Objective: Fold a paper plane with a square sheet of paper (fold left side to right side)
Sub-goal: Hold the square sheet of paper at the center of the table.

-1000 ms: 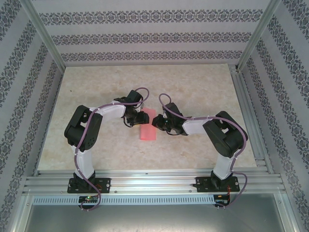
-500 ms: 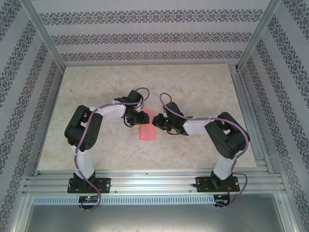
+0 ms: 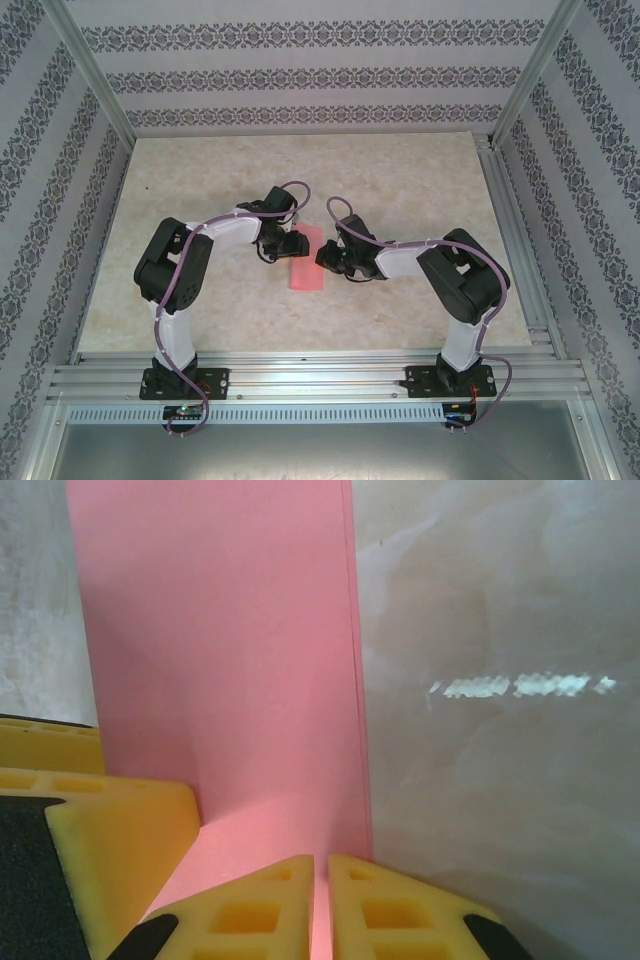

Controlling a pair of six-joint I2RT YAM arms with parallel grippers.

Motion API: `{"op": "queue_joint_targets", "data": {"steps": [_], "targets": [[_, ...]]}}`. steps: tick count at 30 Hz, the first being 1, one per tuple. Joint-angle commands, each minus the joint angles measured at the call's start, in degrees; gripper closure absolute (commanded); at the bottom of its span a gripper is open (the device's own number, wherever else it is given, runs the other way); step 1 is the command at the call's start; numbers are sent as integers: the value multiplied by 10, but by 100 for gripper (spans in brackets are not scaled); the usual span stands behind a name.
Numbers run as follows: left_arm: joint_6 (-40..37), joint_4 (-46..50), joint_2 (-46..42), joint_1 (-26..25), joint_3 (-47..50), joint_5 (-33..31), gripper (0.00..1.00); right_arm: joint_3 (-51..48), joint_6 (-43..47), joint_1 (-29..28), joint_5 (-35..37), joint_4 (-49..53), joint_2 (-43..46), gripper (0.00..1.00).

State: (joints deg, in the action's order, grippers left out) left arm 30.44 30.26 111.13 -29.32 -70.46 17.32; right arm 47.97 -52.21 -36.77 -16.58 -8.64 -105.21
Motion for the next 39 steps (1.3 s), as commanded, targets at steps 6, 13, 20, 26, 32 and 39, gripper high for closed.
{"op": "queue_joint_targets", "data": {"steps": [6,13,20,26,32,39], "targets": [[-13,-32,54,-21,14,-5,48,3,27,-9,18,59,-25,88],[-15,-21,32,-20,1,-8,43,6,34,-13,24,82,-43,88],[-10,-18,-31,0,2,-12,40,9,40,-15,39,112,-46,88],[0,-31,-113,17,31,-16,39,23,46,-16,36,133,-52,88],[23,-96,-150,17,68,69,60,28,47,-17,39,138,-53,89],[75,-203,-89,16,85,158,75,32,48,-21,42,142,-55,89]]}}
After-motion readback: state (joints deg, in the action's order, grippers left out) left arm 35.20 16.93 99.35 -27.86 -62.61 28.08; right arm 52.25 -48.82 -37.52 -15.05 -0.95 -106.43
